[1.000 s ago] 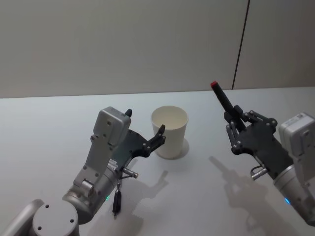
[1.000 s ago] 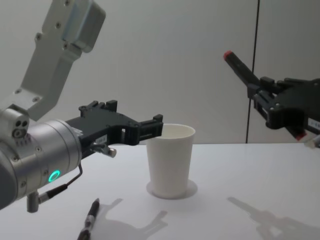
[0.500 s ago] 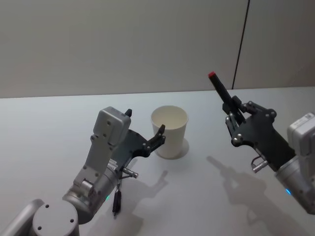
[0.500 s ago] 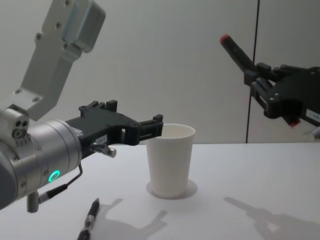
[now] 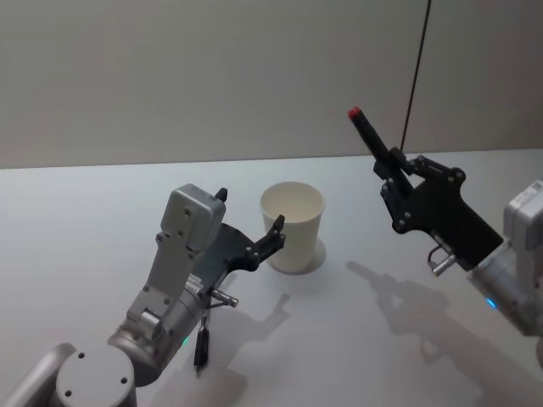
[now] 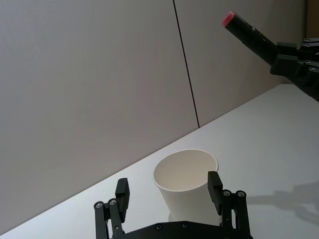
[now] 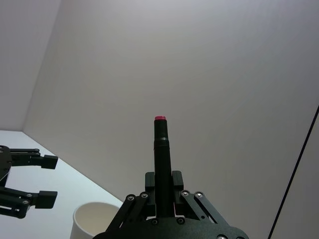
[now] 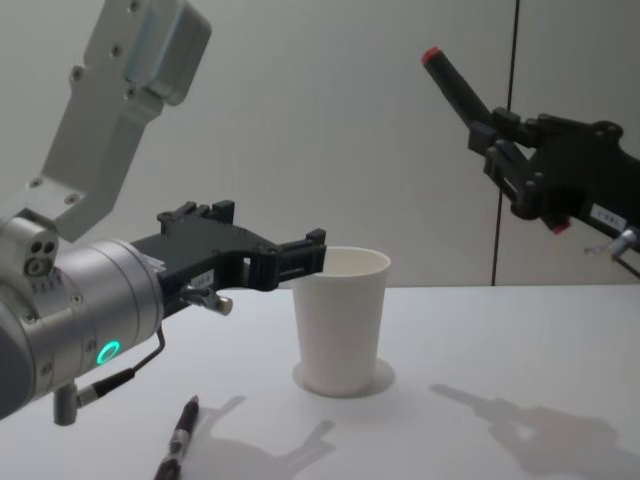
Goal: Place the pen into the pen holder.
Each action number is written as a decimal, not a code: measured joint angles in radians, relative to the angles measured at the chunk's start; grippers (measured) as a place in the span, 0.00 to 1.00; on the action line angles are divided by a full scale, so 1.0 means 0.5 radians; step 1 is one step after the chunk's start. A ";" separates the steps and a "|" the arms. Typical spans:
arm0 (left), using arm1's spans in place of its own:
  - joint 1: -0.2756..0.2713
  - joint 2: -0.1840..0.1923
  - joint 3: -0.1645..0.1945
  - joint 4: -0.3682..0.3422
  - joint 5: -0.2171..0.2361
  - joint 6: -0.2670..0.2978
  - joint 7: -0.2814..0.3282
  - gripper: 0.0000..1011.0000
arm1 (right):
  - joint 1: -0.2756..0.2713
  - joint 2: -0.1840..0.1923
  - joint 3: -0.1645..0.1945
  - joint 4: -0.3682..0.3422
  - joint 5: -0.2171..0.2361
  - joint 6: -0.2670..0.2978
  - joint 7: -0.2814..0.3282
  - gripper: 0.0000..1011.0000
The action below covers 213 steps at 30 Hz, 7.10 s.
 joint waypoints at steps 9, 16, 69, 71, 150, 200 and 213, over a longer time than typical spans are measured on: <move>0.000 0.000 0.000 0.000 0.000 0.000 0.000 0.99 | 0.173 -0.039 0.013 0.241 0.057 -0.126 0.142 0.18; 0.000 0.000 0.000 0.000 0.000 0.000 0.000 0.99 | 0.334 -0.081 0.019 0.479 0.159 -0.245 0.304 0.18; 0.000 0.000 0.000 0.000 0.000 0.000 0.000 0.99 | 0.662 -0.254 -0.147 0.919 0.493 -0.314 0.483 0.18; 0.000 0.000 0.000 0.000 0.000 0.000 0.000 0.99 | 0.649 -0.255 -0.157 0.895 0.480 -0.309 0.463 0.18; 0.000 0.000 0.000 0.000 0.000 0.000 0.000 0.99 | 1.252 -0.759 -0.331 2.280 0.049 -0.971 -0.068 0.99; 0.000 0.000 0.000 0.000 0.000 0.000 0.000 0.99 | -0.053 -0.141 -0.254 -0.075 0.013 -0.017 -0.767 0.99; 0.000 0.000 0.000 0.000 0.000 0.000 0.000 0.99 | -0.404 0.056 -0.200 -0.496 0.068 0.279 -1.117 0.99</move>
